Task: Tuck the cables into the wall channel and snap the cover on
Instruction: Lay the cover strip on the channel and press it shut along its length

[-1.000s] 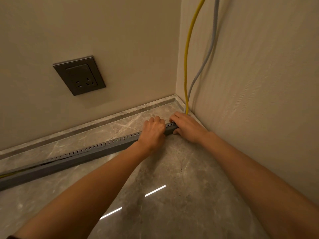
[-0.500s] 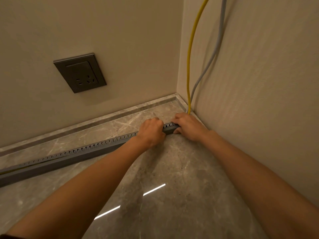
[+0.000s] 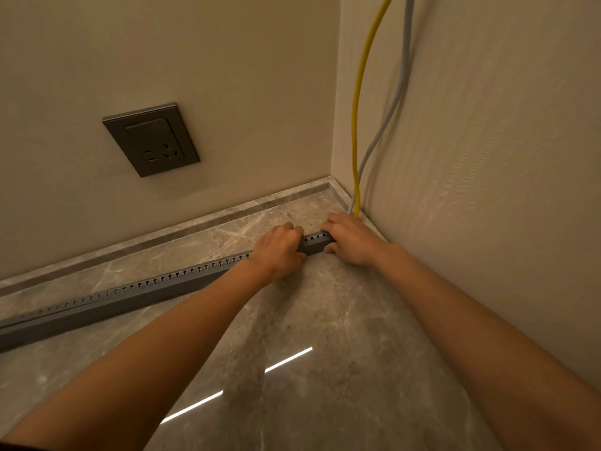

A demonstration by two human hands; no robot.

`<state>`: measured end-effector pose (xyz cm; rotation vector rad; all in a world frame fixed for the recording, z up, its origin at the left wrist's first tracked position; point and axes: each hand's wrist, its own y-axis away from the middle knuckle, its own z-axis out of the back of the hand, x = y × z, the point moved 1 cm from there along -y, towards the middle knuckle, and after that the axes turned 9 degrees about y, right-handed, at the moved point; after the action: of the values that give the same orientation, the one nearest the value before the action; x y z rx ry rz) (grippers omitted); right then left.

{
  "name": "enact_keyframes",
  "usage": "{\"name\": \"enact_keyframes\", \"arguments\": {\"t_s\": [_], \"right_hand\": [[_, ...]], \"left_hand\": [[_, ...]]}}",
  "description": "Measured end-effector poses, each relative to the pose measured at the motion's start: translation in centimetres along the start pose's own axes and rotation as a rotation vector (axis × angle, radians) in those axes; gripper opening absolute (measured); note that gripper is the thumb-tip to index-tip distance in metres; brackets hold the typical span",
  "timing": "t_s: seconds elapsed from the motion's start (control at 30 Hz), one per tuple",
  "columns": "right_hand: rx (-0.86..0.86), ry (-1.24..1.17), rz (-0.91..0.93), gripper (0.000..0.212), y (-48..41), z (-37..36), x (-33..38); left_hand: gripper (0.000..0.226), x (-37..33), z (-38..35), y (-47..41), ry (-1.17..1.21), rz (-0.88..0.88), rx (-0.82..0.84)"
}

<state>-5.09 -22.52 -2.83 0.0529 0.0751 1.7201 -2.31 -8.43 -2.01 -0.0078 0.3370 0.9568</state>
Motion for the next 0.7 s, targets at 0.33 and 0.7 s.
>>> {"name": "enact_keyframes", "arguments": {"t_s": [0.33, 0.7], "right_hand": [[0.001, 0.104, 0.047, 0.038, -0.6, 0.0, 0.7], [0.011, 0.056, -0.105, 0.041, -0.8, 0.2, 3.0]], "left_hand": [[0.035, 1.7, 0.2, 0.9, -0.083, 0.035, 0.052], [0.037, 4.8, 1.0, 2.6, 0.161, 0.057, 0.012]]}}
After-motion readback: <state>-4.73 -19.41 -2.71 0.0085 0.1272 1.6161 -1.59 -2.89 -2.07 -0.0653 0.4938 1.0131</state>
